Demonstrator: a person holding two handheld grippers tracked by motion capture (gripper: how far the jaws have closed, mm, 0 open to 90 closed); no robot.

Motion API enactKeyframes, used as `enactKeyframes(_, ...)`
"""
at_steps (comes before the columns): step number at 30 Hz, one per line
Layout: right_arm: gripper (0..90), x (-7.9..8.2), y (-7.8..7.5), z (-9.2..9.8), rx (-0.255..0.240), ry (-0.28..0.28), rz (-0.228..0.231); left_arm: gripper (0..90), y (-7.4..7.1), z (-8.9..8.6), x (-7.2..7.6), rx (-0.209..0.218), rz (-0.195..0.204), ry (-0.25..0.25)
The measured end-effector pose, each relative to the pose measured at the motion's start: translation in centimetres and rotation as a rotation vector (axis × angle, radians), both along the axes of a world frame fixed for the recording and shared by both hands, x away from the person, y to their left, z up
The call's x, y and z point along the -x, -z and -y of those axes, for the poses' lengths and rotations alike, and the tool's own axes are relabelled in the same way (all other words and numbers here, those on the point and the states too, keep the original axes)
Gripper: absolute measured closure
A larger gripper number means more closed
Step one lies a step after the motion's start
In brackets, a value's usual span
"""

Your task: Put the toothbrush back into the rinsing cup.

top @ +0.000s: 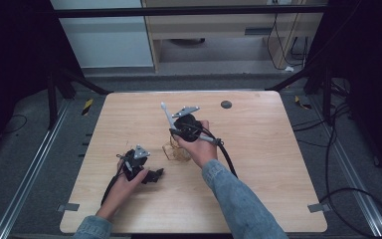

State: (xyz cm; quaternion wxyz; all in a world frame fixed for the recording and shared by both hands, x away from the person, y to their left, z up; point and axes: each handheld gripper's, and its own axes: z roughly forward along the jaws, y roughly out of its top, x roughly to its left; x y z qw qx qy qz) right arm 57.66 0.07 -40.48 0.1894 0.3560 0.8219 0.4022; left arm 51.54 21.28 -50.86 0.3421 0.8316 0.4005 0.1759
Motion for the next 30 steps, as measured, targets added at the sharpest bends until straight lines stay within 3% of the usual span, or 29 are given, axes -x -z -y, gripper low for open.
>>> enactKeyframes(30,57.4,0.58,-0.82,0.33,-0.007,-0.009,0.008,0.0,0.00,0.00,0.00,0.001,0.000,-0.001)
